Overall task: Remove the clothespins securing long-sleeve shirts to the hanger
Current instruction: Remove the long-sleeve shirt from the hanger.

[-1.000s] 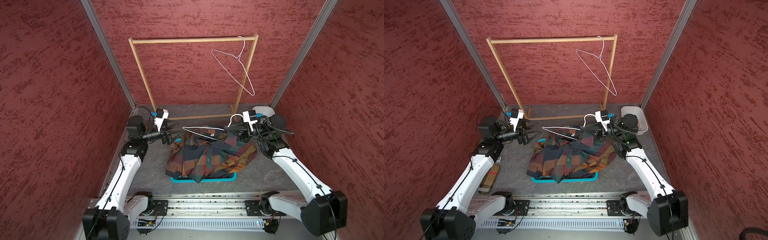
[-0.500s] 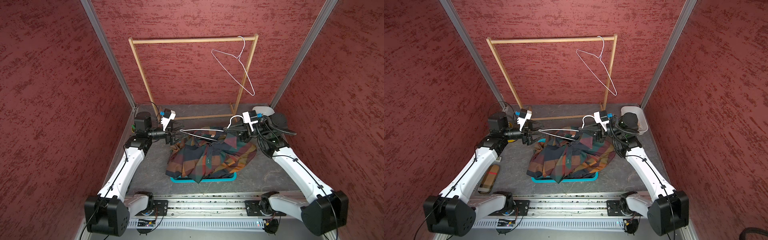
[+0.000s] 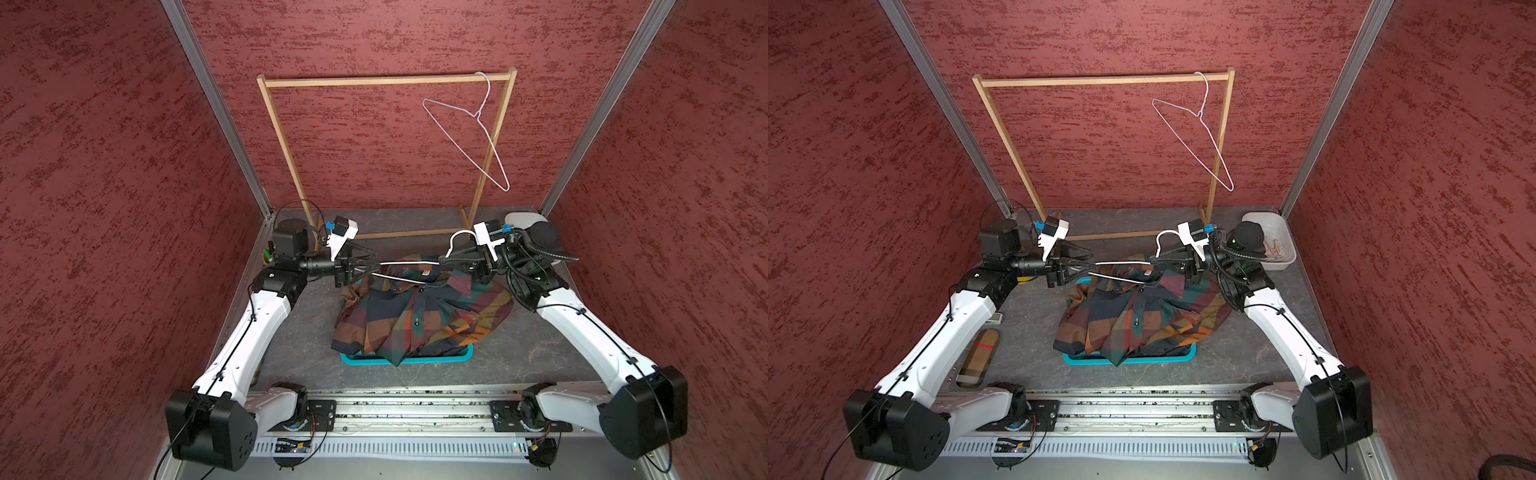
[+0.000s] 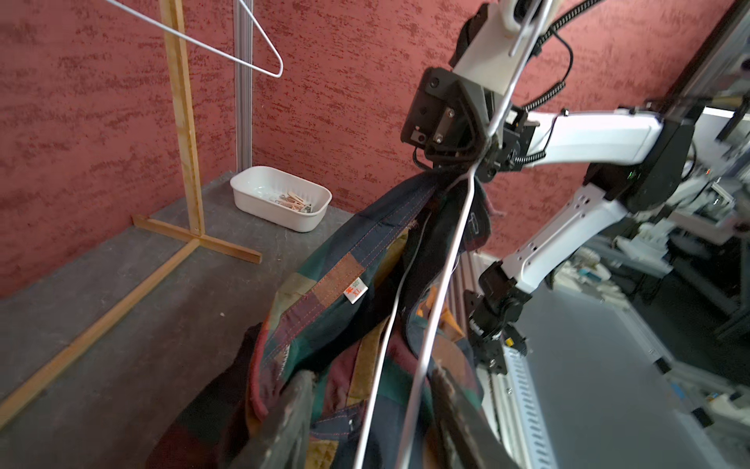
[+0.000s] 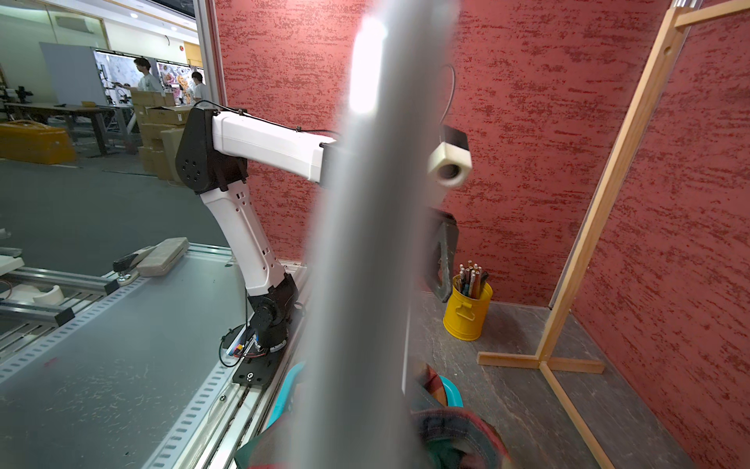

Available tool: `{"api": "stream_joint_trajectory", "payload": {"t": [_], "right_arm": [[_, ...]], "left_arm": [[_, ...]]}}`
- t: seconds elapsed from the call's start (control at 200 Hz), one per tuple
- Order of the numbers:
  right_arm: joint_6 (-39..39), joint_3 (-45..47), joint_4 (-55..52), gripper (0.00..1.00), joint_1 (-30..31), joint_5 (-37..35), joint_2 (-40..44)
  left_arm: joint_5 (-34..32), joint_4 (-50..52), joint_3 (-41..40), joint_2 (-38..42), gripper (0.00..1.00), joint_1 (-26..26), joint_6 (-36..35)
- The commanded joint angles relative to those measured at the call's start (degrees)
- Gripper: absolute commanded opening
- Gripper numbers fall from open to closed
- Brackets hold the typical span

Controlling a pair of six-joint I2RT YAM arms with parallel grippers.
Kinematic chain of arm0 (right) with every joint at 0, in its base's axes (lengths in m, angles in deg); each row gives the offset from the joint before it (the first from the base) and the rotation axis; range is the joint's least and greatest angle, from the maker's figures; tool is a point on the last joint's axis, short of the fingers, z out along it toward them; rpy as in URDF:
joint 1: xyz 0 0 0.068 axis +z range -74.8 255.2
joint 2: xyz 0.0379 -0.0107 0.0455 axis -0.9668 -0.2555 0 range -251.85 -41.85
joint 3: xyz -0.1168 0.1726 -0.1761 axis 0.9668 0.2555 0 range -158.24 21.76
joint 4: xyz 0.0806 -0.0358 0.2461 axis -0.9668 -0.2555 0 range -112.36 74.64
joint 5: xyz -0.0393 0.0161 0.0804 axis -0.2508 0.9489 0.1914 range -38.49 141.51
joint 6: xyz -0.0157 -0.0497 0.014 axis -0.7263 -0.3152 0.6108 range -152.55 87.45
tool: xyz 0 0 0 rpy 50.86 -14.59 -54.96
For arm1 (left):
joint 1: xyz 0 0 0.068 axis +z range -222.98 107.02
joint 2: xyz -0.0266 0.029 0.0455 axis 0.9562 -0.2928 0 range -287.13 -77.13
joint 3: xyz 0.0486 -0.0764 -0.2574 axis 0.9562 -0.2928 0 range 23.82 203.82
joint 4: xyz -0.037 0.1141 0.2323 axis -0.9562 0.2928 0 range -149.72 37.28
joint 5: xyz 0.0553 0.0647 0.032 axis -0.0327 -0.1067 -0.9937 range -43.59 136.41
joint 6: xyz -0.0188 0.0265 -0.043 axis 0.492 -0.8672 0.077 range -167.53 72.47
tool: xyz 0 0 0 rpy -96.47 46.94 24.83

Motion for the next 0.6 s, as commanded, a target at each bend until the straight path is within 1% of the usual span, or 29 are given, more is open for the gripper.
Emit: {"api": "stream_joint_trajectory", "payload": {"t": [0.0, 0.055, 0.11, 0.145, 0.336, 0.371, 0.511, 0.596], "right_arm": [[-0.3, -2.3, 1.8, 0.0, 0.5, -0.4, 0.0], [-0.1, -2.3, 2.2, 0.0, 0.5, -0.4, -0.1], [0.4, -2.3, 2.7, 0.0, 0.6, -0.3, -0.3], [0.5, -2.4, 3.0, 0.0, 0.6, -0.3, -0.4], [1.1, -2.4, 3.7, 0.0, 0.6, -0.1, -0.1], [1.1, -2.4, 3.7, 0.0, 0.7, -0.1, -0.1], [1.2, -2.3, 3.8, 0.0, 0.7, -0.2, 0.0], [1.4, -2.4, 3.8, 0.0, 0.8, -0.2, -0.3]], "left_arm": [[1.3, 1.9, 0.7, -0.1, 0.39, -0.4, -1.7], [1.3, 3.2, 1.0, -0.2, 0.4, -0.7, -2.6], [1.4, 4.3, 1.2, -0.3, 0.5, -1.1, -3.3], [1.3, 4.8, 1.4, -0.4, 0.54, -1.2, -3.6], [0.6, 6.1, 1.6, -1.3, 0.54, -1.3, -4.5], [0.6, 6.1, 1.7, -1.4, 0.51, -1.5, -4.5], [1.0, 6.7, 2.2, -1.8, 0.25, -1.6, -5.0], [1.1, 6.6, 2.4, -1.4, 0.03, -1.6, -5.1]]}}
